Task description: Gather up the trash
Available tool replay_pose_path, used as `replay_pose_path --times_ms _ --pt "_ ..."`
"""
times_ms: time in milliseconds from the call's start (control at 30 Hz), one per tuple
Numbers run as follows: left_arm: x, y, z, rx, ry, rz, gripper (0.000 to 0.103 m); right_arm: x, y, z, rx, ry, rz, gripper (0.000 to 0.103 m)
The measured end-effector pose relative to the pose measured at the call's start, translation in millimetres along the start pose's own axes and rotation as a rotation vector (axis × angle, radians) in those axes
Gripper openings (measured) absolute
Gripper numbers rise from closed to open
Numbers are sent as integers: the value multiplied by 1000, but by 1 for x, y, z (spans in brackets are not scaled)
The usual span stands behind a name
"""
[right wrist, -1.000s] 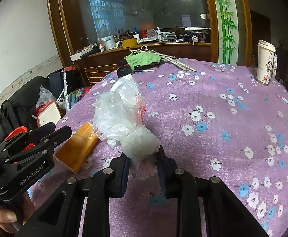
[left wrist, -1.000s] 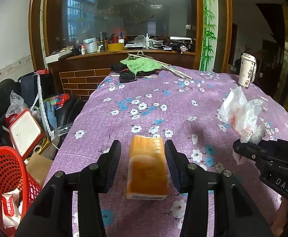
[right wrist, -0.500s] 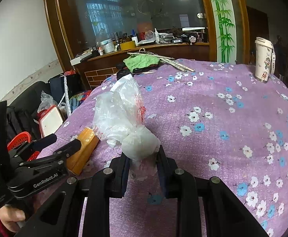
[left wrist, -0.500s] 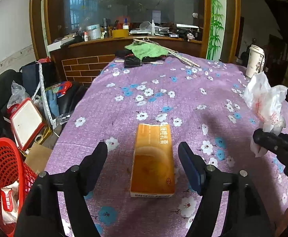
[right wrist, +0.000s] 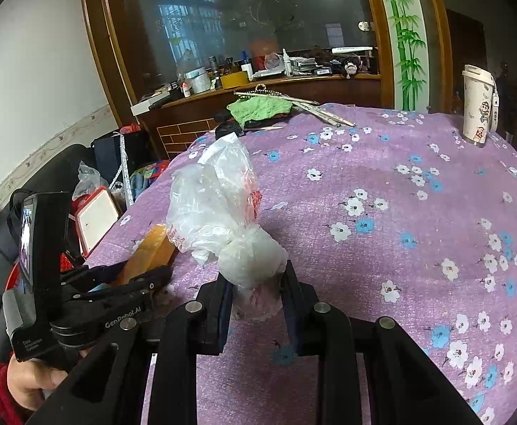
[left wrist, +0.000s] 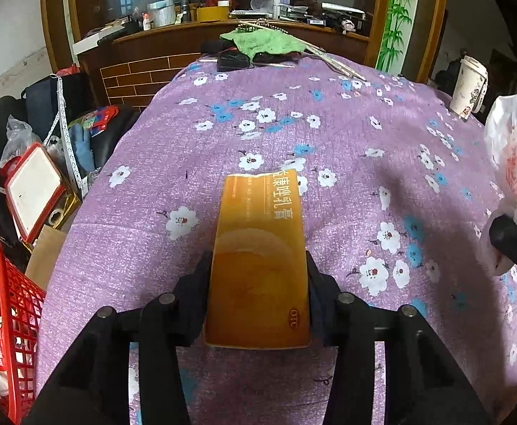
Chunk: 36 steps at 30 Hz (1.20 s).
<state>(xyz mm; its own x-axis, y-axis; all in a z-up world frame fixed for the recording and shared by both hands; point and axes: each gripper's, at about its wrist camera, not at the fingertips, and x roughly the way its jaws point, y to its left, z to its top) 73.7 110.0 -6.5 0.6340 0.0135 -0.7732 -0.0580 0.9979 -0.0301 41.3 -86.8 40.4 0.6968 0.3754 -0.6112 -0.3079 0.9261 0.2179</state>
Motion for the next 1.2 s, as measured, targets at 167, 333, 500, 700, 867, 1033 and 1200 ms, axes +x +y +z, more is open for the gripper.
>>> replay_pose_path --times_ms 167,333,500,700,867,1033,1200 --pt "-20 -3 0 19 -100 26 45 -2 2 -1 -5 -4 0 28" --pt "-36 -5 2 28 -180 43 45 -1 4 -1 -11 -3 0 28" --pt "-36 -4 3 25 -183 46 45 0 4 -2 -15 1 -4 28" --pt "-40 -8 1 40 -200 62 45 1 4 -2 -18 7 -5 28" --pt "-41 -10 2 45 -208 64 45 2 3 -2 -21 10 -5 28" --pt "-45 -9 2 34 -222 61 45 5 2 -1 -24 17 2 28" --pt "-57 -5 2 17 -236 77 45 9 -2 2 26 47 61 28"
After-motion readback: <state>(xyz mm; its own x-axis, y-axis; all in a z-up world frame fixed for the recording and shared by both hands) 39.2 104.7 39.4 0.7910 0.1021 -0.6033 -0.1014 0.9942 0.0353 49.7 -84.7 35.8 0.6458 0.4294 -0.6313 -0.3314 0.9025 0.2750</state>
